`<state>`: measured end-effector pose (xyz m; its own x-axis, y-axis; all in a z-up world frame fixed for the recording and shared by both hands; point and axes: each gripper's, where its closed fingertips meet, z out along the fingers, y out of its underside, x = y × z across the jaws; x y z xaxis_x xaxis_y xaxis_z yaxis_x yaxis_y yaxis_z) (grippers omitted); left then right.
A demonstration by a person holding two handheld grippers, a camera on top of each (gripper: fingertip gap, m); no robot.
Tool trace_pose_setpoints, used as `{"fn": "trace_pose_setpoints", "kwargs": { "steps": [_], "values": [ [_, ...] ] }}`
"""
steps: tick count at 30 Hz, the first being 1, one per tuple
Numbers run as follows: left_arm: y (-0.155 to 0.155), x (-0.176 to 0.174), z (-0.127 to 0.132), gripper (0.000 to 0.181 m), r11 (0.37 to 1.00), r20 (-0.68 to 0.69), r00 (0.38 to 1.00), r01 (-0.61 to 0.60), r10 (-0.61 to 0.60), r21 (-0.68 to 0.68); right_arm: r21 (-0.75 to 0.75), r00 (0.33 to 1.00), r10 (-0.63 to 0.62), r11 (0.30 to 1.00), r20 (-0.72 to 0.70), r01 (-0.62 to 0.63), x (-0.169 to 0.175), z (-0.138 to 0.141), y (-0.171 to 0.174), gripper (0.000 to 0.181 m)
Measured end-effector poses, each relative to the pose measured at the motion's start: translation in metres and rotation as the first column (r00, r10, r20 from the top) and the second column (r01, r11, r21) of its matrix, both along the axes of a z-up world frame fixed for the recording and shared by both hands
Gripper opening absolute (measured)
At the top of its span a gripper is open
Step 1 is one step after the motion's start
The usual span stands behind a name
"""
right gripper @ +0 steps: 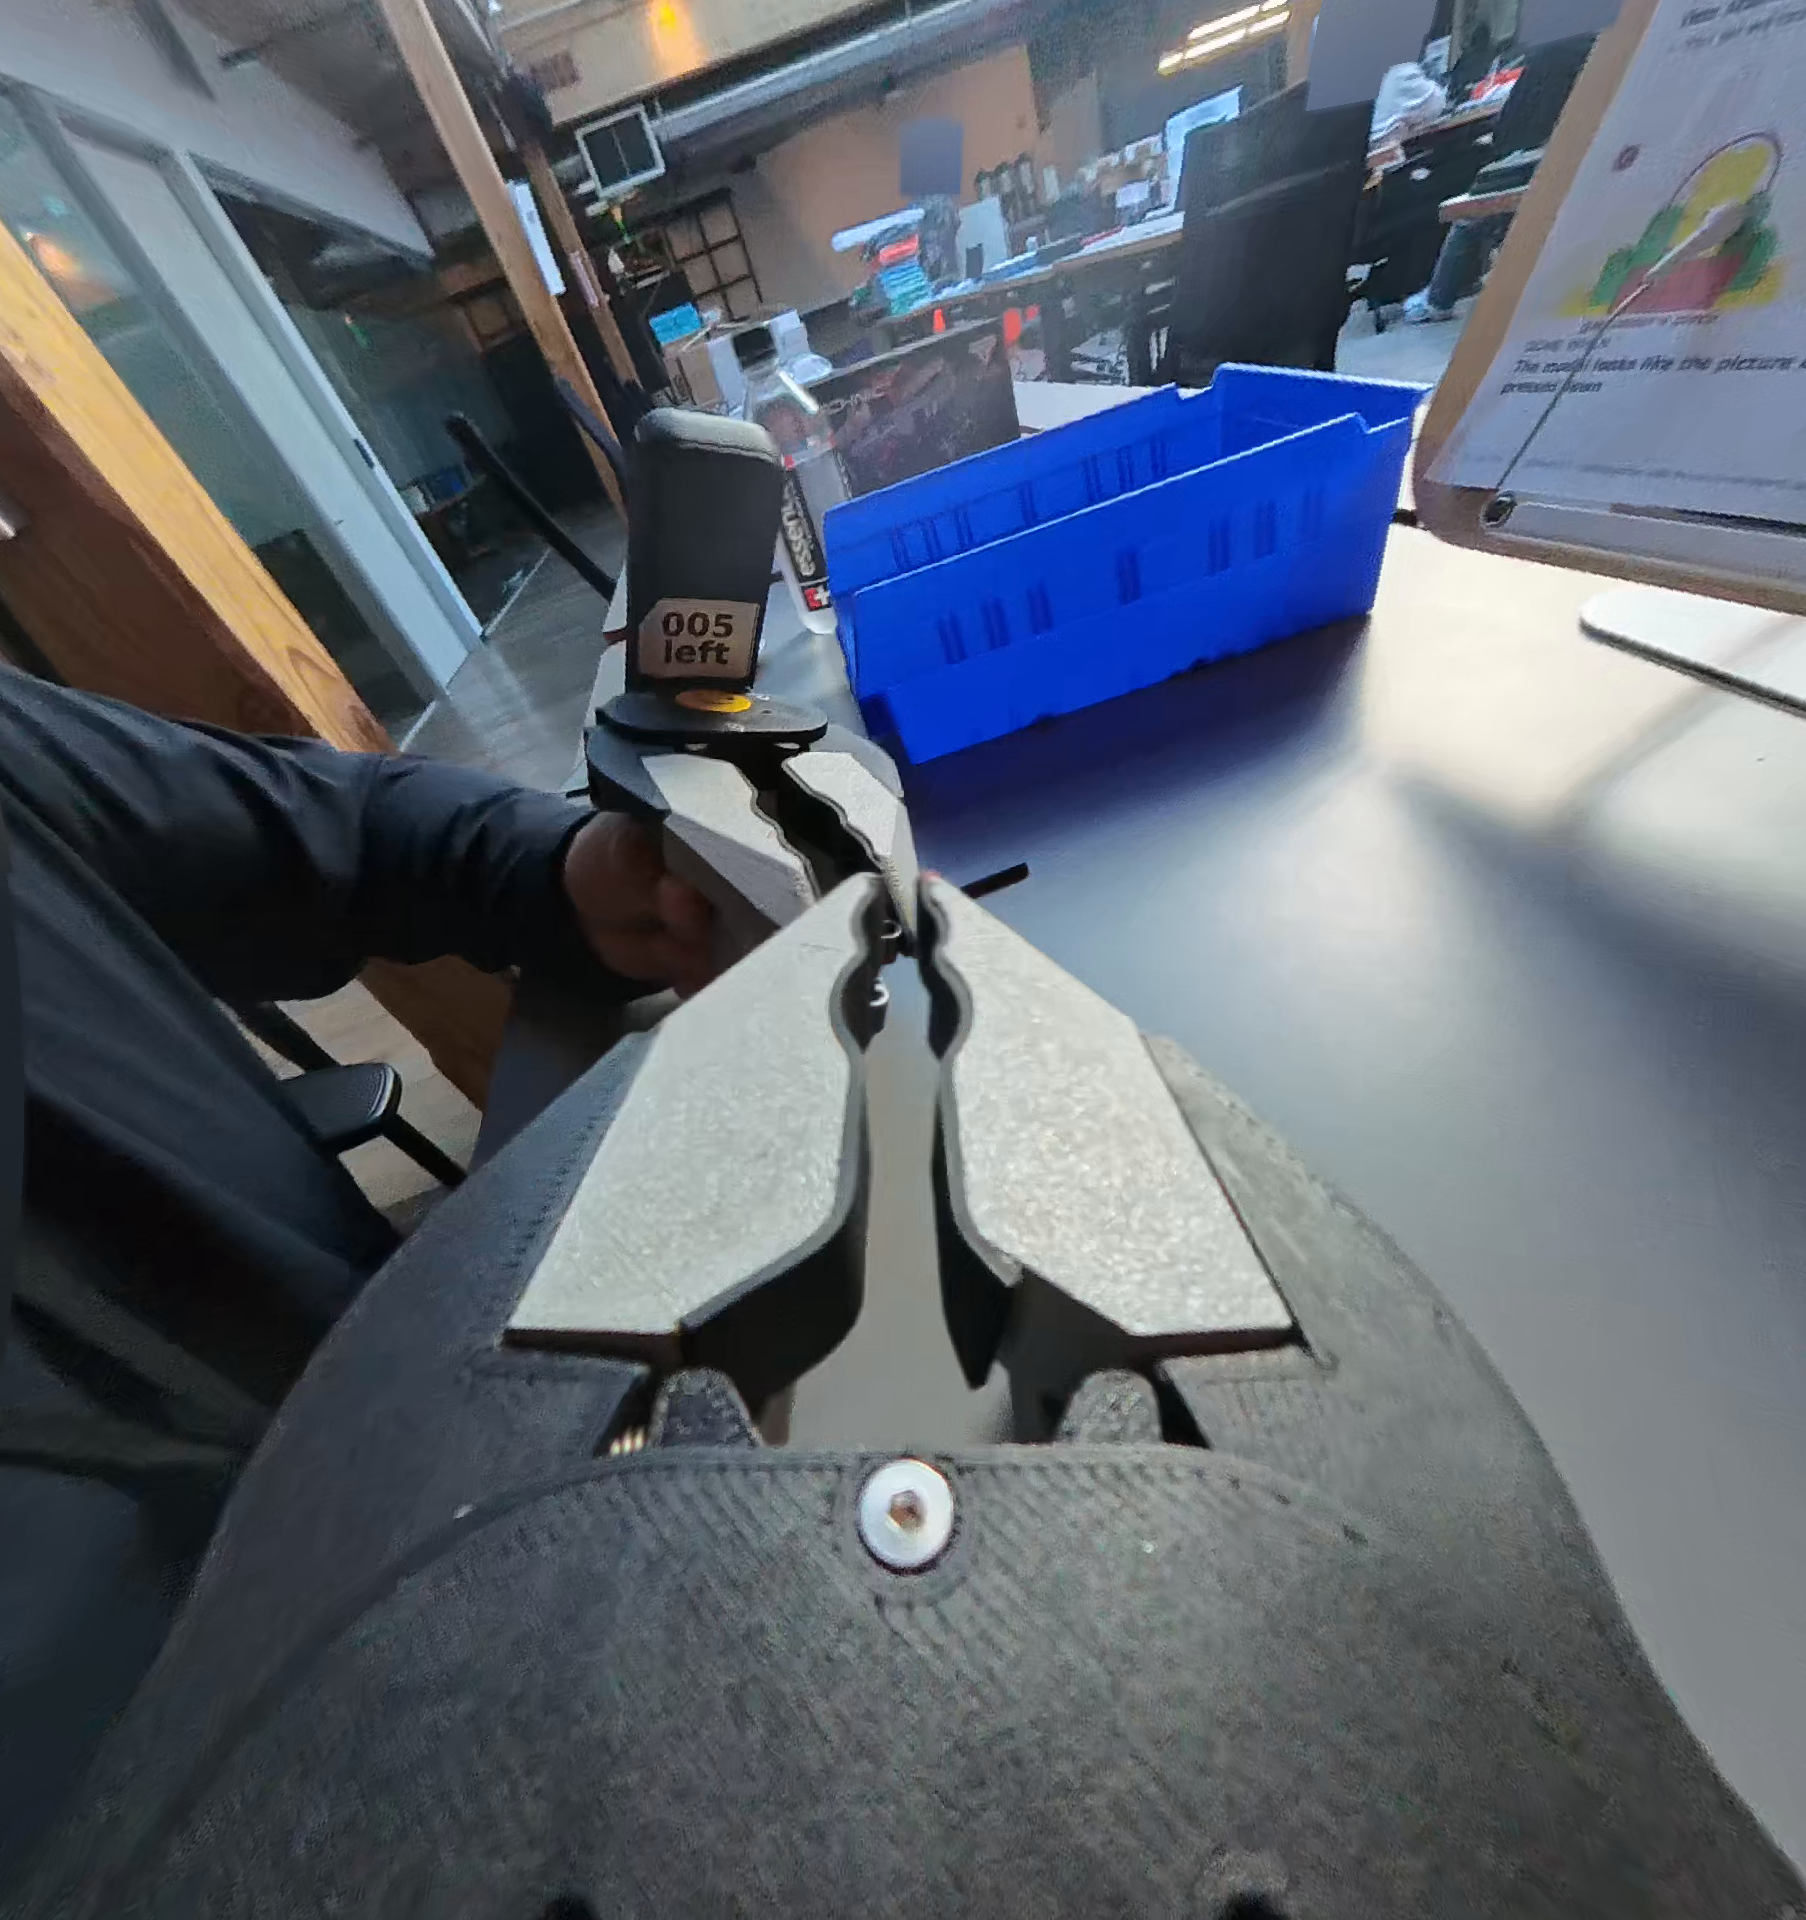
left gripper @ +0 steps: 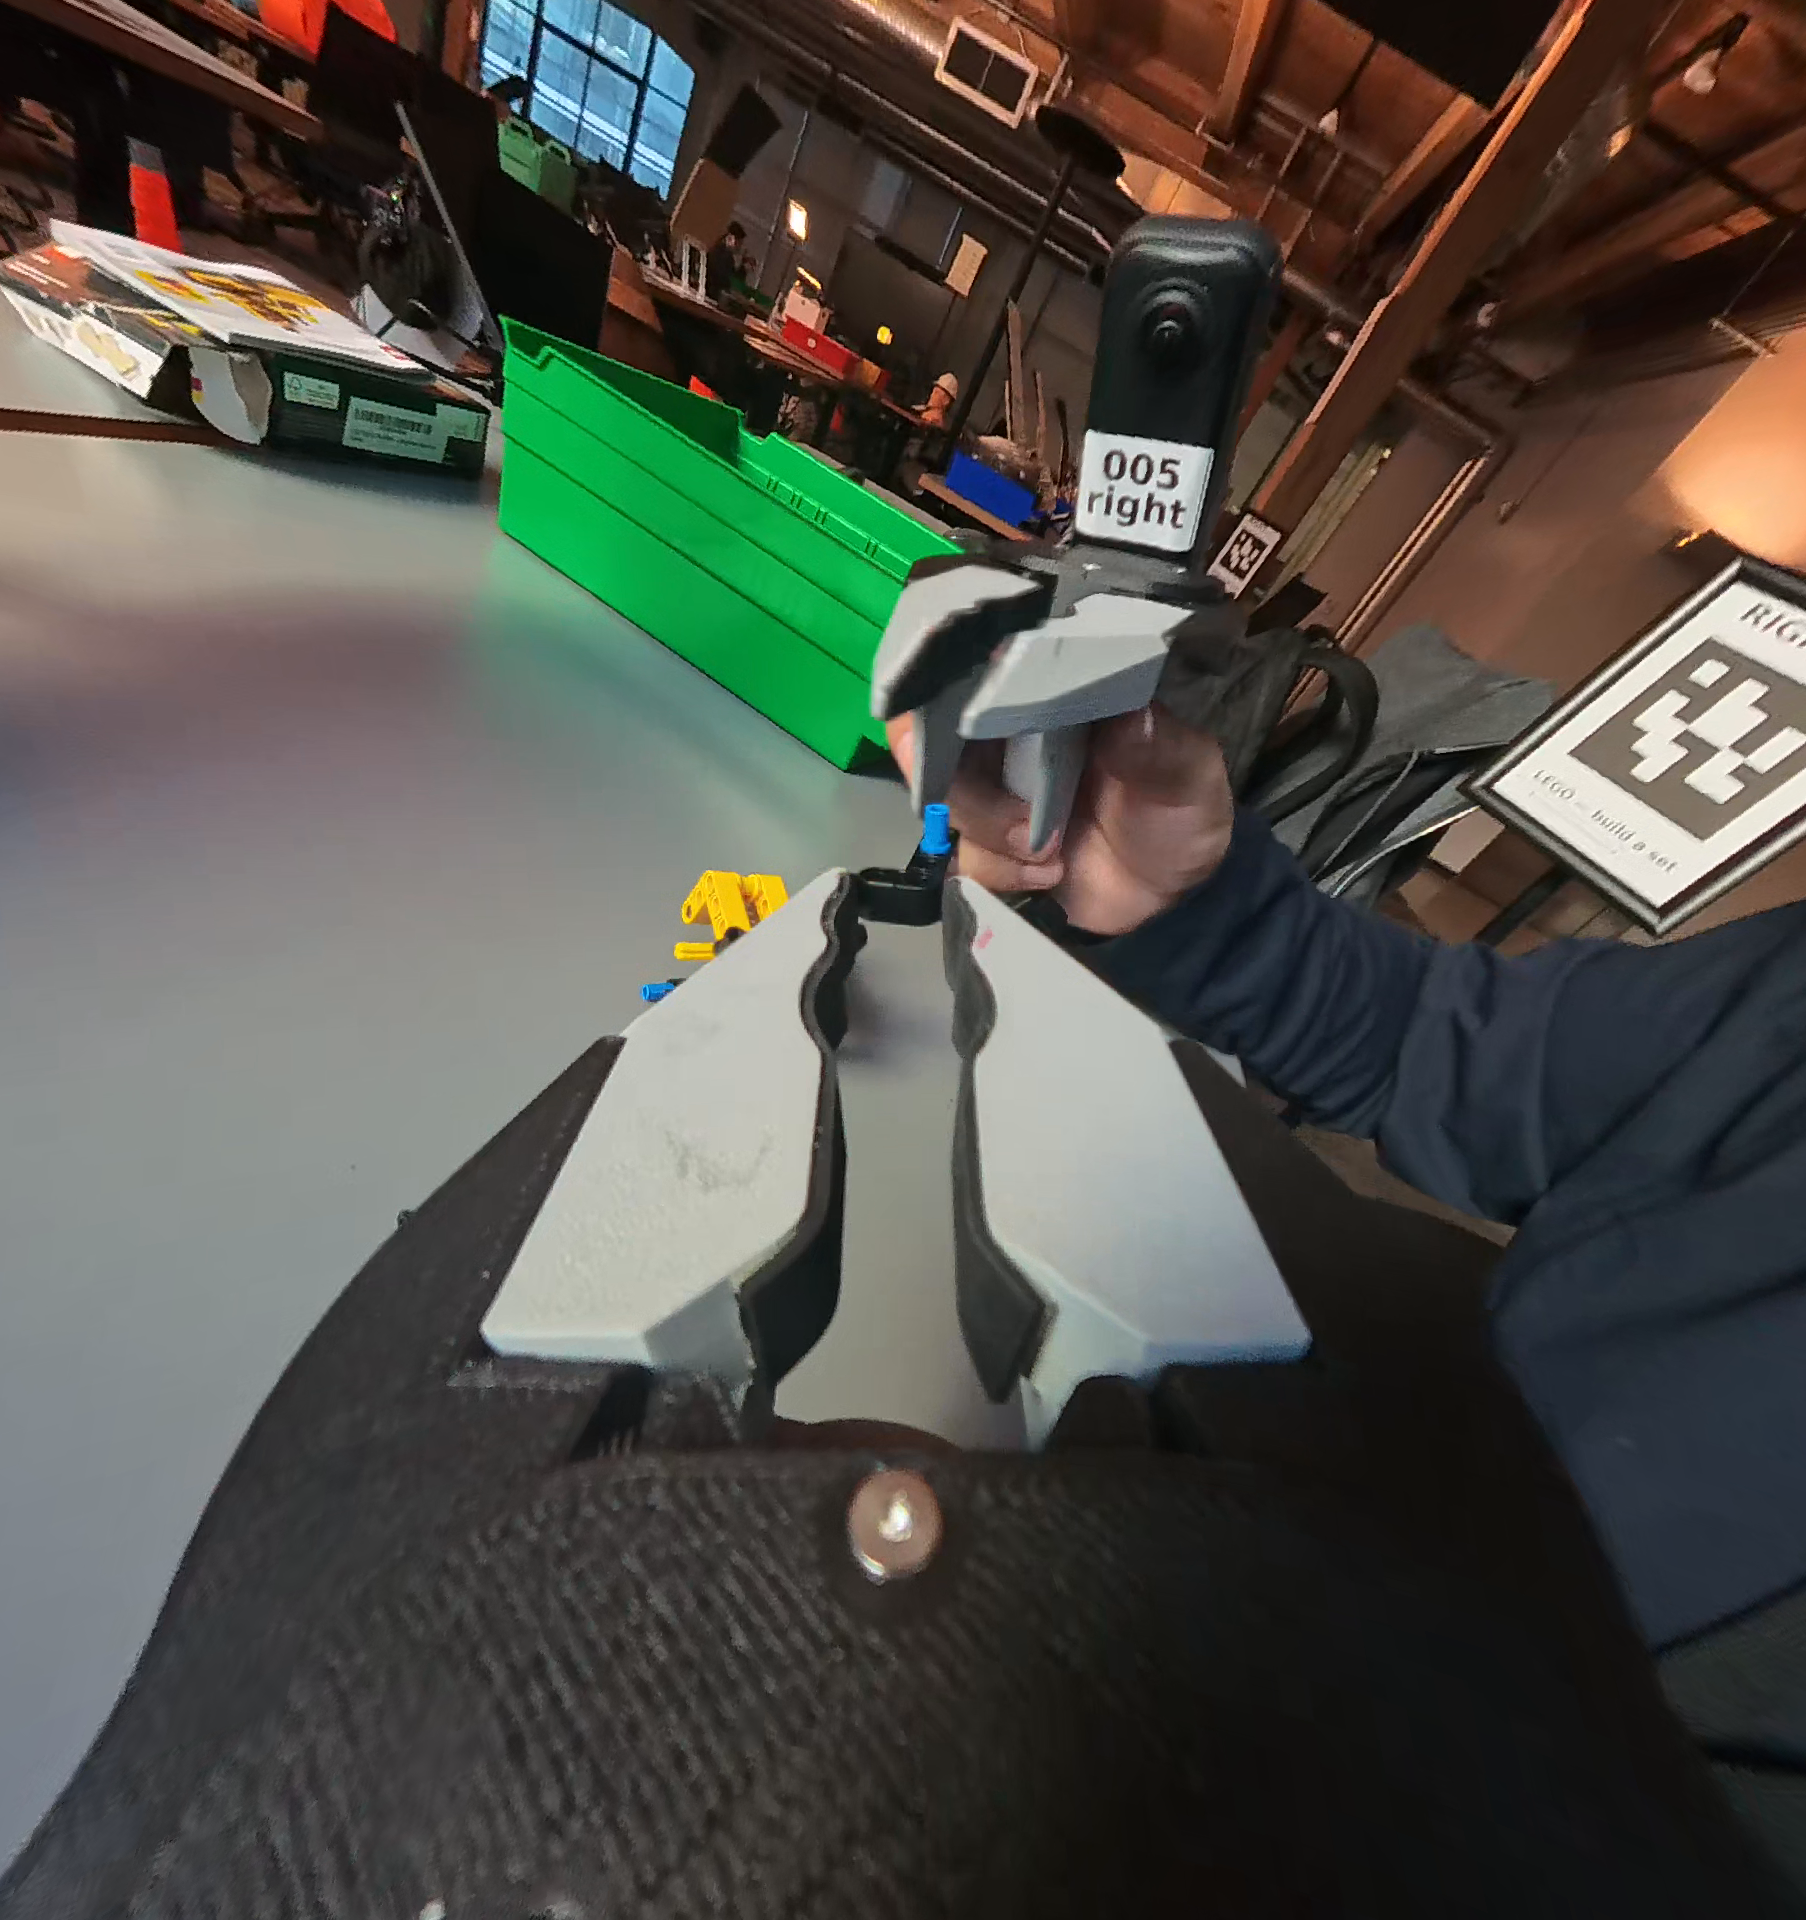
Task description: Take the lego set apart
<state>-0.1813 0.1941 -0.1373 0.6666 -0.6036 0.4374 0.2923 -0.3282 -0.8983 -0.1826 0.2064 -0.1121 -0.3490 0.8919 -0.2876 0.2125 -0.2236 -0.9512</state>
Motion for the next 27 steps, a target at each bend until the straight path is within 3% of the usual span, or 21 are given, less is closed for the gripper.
{"fn": "trace_pose_setpoints", "kwargs": {
  "steps": [6, 11, 19, 23, 27],
  "values": [
    [0.001, -0.002, 0.004, 0.013, 1.0, 0.007, 1.0, -0.022, 0.022, 0.016, -0.058, 0.994, 0.088, 0.995, 0.057, -0.085, -0.002, -0.01, -0.013, 0.006],
    [0.002, -0.004, 0.005, 0.014, 1.0, 0.014, 1.0, -0.027, 0.027, 0.011, -0.064, 0.994, 0.091, 0.994, 0.056, -0.087, -0.005, -0.012, -0.013, 0.001],
    [0.0, 0.002, 0.006, 0.015, 1.0, 0.068, 0.997, 0.028, -0.028, 0.001, -0.007, 0.991, 0.122, 0.993, 0.046, -0.122, -0.001, -0.01, -0.018, 0.001],
    [-0.002, 0.007, -0.002, 0.016, 0.999, -0.043, 0.998, 0.045, -0.044, 0.019, 0.085, 0.991, 0.108, 0.99, 0.077, -0.115, -0.003, -0.016, -0.023, 0.001],
    [-0.003, 0.004, -0.002, 0.014, 1.0, -0.124, 0.992, -0.001, 0.003, 0.015, 0.016, 0.995, 0.081, 0.997, 0.054, -0.082, -0.006, -0.014, -0.021, 0.0]
  ]
}}
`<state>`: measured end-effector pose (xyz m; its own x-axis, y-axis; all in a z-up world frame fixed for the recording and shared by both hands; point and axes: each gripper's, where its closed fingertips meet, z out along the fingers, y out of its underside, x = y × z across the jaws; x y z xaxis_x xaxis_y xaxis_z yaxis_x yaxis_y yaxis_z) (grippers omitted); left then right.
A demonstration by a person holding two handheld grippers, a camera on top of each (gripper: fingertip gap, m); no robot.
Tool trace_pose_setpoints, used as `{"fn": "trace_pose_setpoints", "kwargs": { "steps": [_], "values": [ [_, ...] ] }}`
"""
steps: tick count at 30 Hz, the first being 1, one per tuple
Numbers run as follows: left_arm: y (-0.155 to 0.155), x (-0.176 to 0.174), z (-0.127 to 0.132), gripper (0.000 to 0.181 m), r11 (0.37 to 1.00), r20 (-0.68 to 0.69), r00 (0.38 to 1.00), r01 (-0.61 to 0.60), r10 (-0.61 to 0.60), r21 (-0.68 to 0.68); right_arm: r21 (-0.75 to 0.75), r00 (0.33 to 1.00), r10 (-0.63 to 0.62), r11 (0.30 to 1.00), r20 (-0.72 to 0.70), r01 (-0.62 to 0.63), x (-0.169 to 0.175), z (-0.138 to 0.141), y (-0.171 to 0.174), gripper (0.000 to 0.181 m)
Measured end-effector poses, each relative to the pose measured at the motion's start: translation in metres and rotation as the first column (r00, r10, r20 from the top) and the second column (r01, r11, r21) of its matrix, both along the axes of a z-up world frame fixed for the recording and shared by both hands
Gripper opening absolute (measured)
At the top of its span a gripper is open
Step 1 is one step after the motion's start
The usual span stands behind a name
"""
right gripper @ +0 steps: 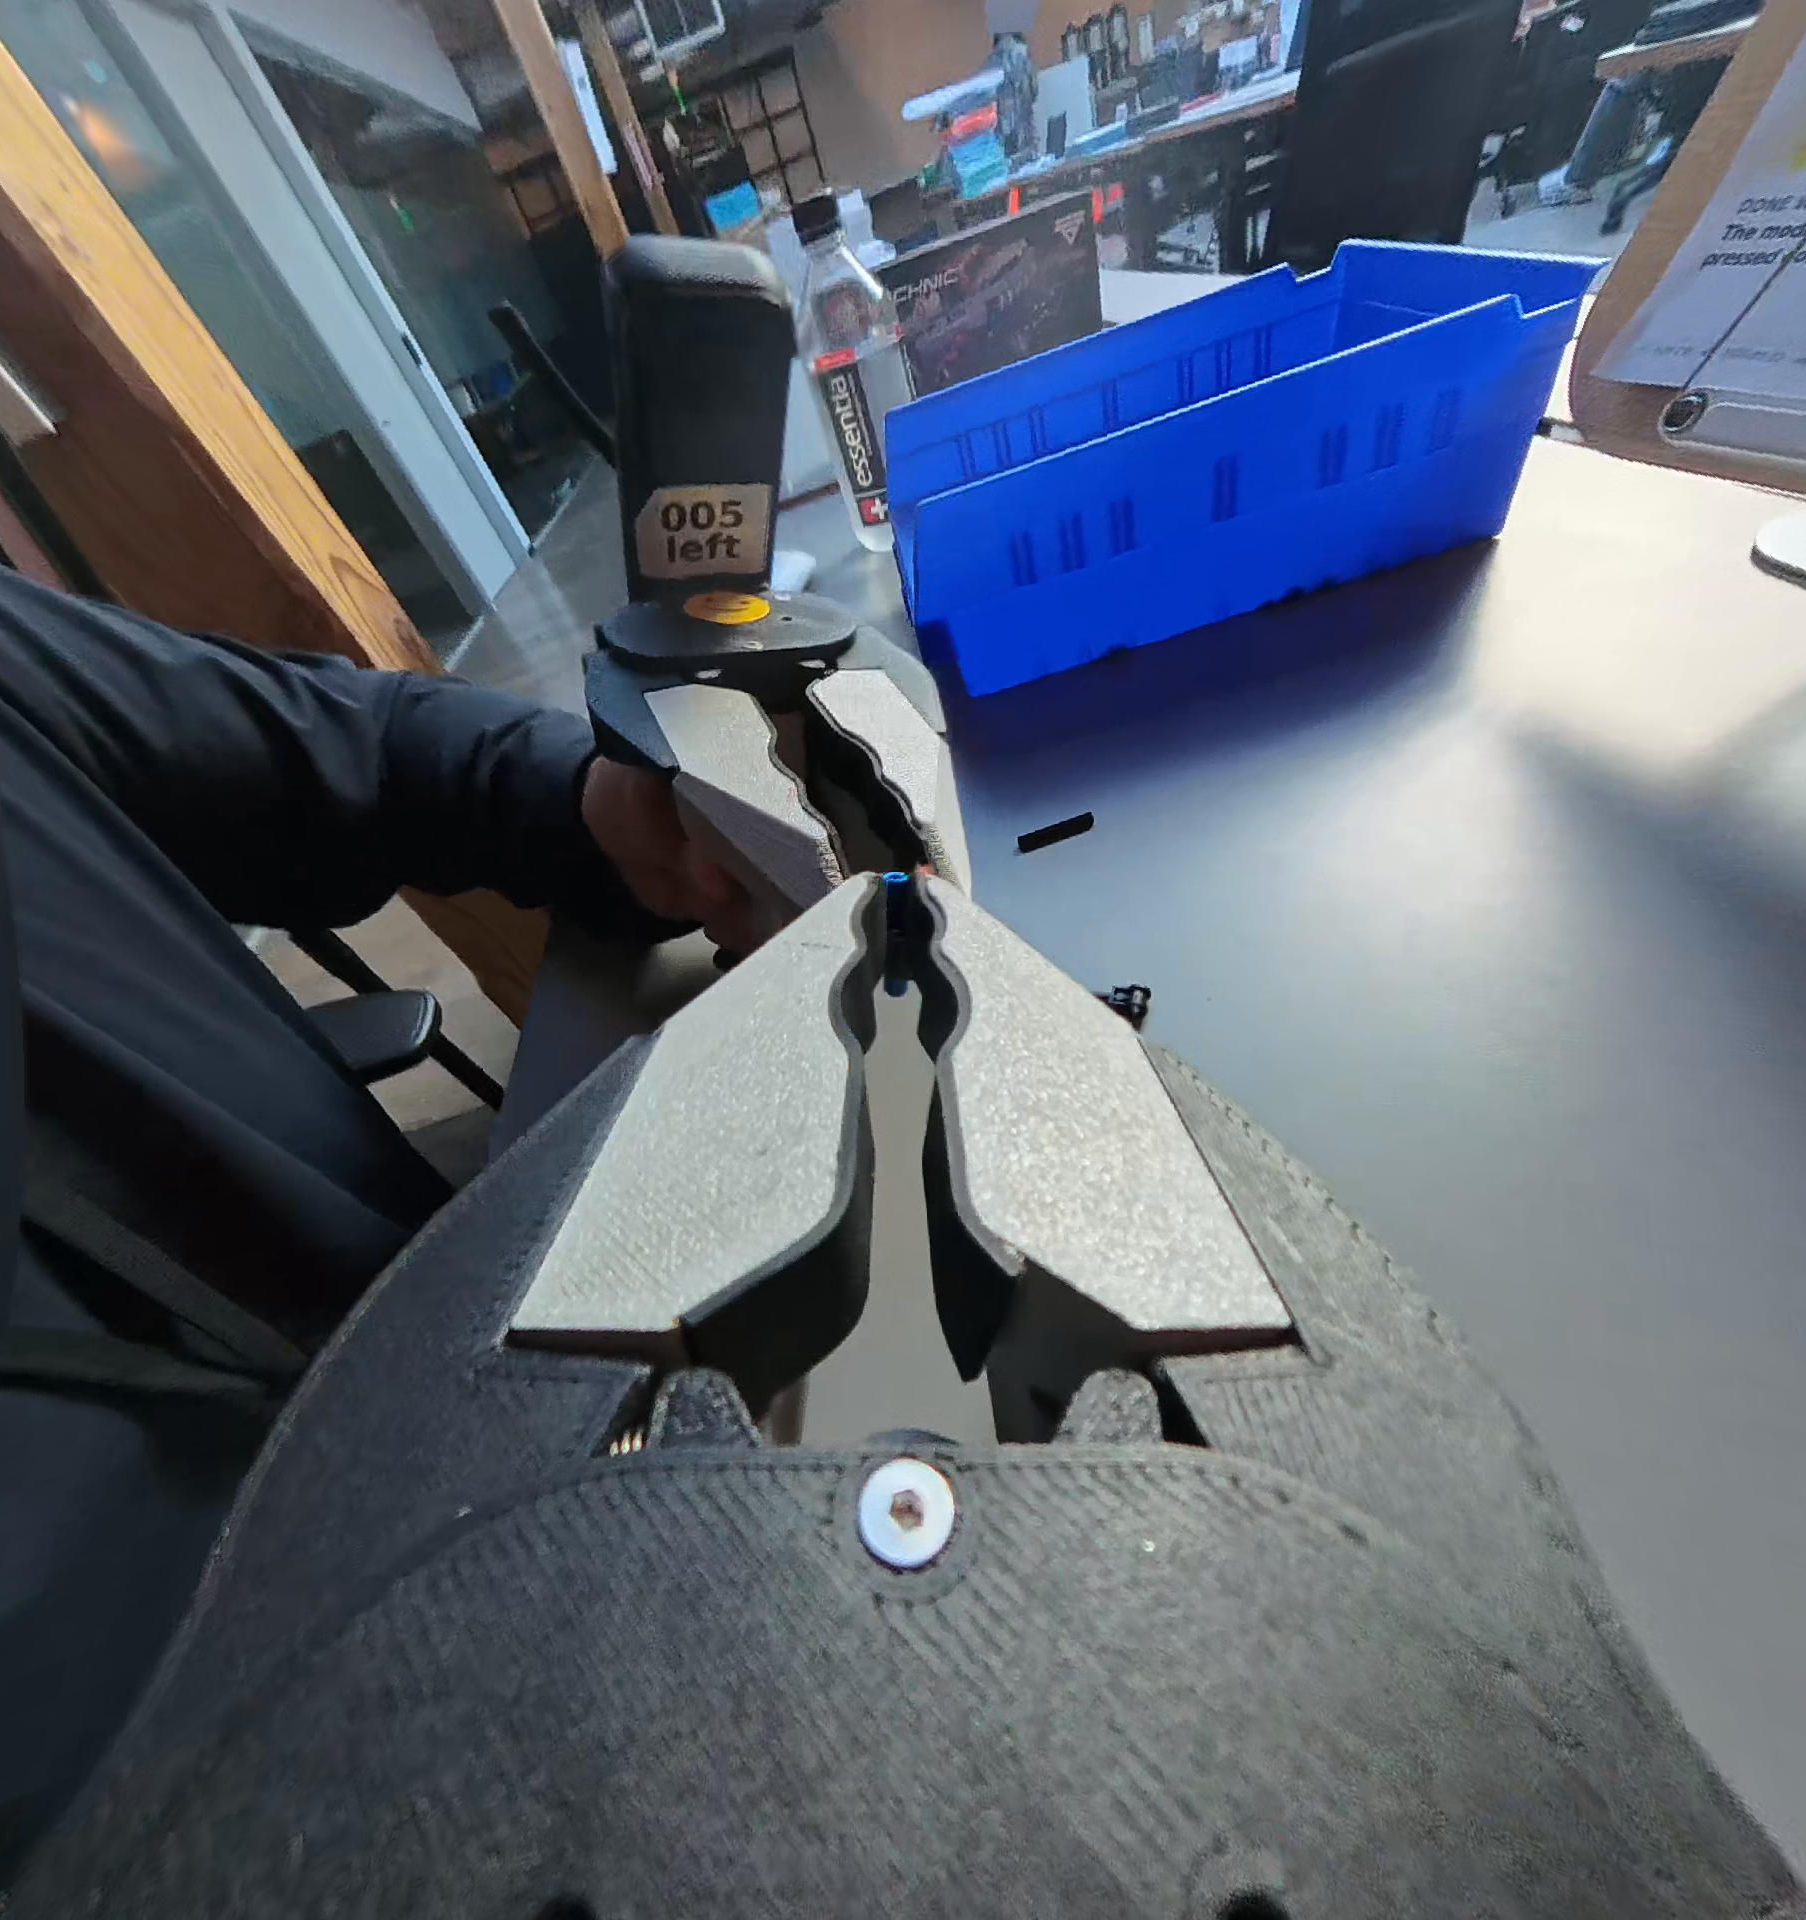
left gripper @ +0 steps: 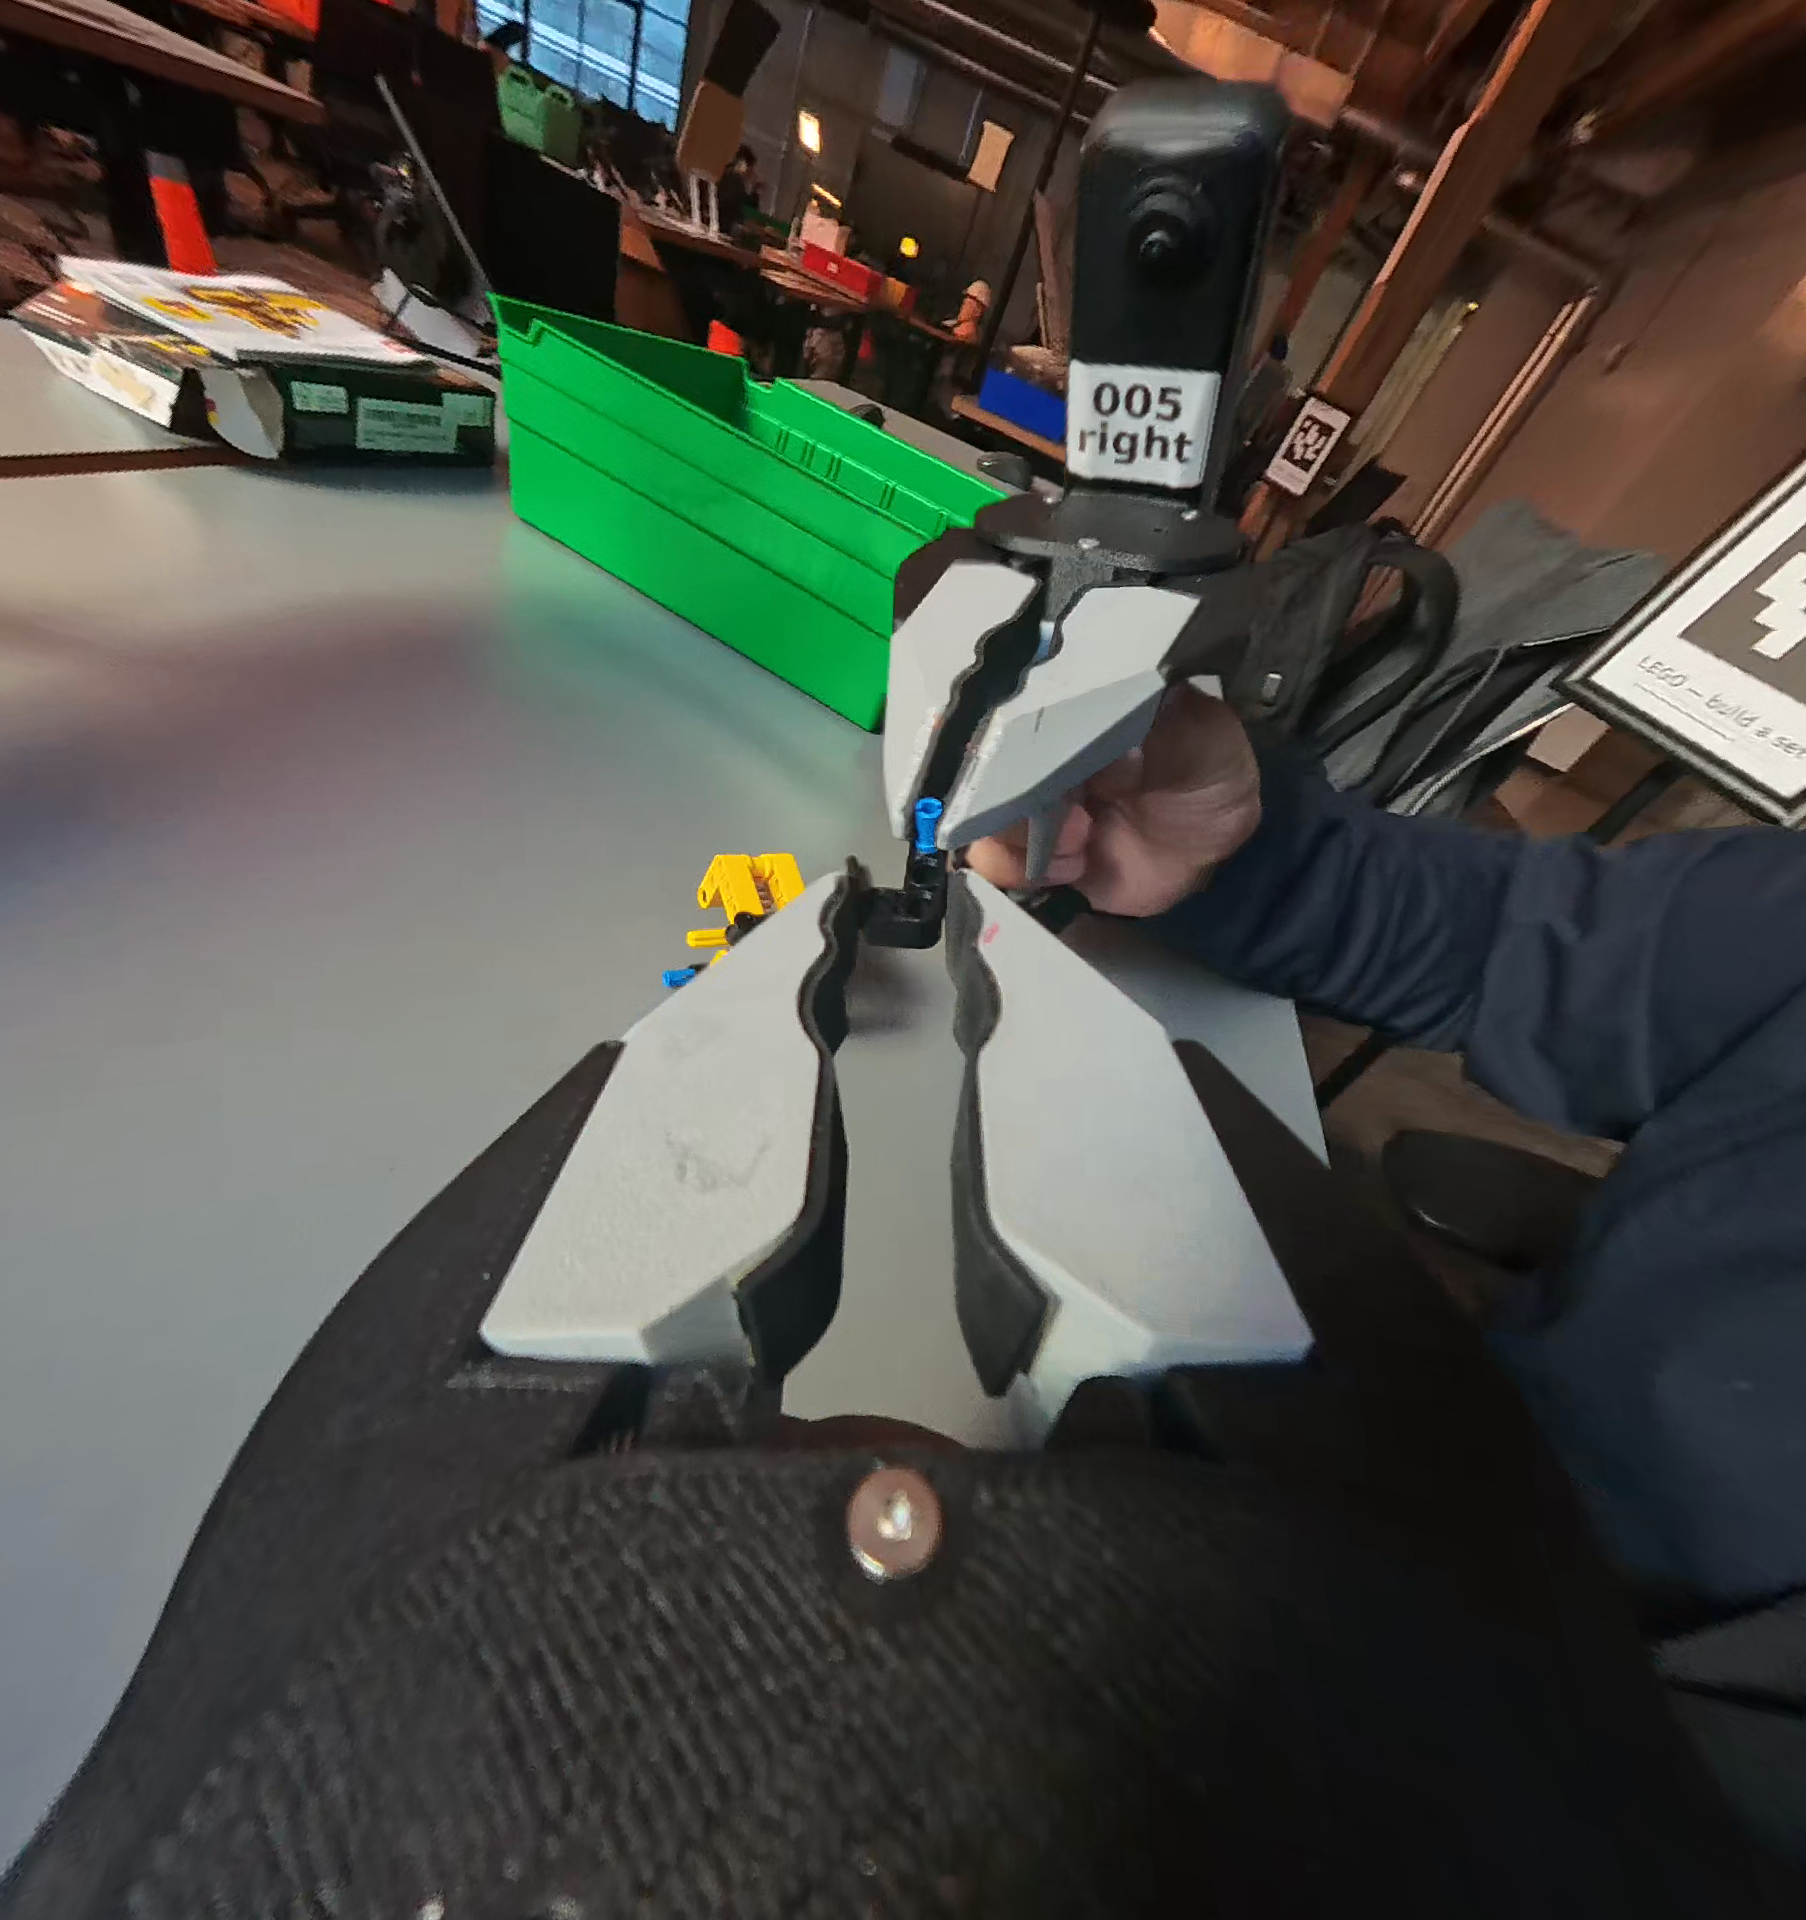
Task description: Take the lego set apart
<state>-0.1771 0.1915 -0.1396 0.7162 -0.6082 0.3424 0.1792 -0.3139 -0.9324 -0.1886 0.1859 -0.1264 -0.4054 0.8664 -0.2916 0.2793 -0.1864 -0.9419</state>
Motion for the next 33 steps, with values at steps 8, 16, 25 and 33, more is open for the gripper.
{"fn": "trace_pose_setpoints", "kwargs": {
  "steps": [8, 16, 25, 33],
  "values": [
    [0.008, -0.01, 0.001, 0.015, 0.998, 0.027, 0.999, -0.045, 0.046, -0.037, -0.176, 0.998, -0.06, 0.983, -0.024, 0.054, -0.015, 0.006, 0.011, 0.0],
    [0.014, -0.017, 0.0, 0.015, 0.996, 0.041, 0.995, -0.086, 0.088, -0.038, -0.224, 0.992, -0.12, 0.968, -0.037, 0.109, -0.023, 0.007, 0.019, 0.0],
    [0.015, -0.025, -0.008, 0.015, 0.993, 0.034, 0.995, -0.086, 0.089, -0.081, 0.161, 0.996, -0.087, 0.983, -0.009, 0.087, -0.028, -0.001, 0.016, 0.0],
    [0.009, -0.02, -0.008, 0.014, 0.995, -0.063, 0.995, -0.084, 0.081, -0.046, 0.09, 0.999, 0.006, 0.996, 0.042, -0.01, -0.014, -0.008, 0.015, 0.004]
  ]
}}
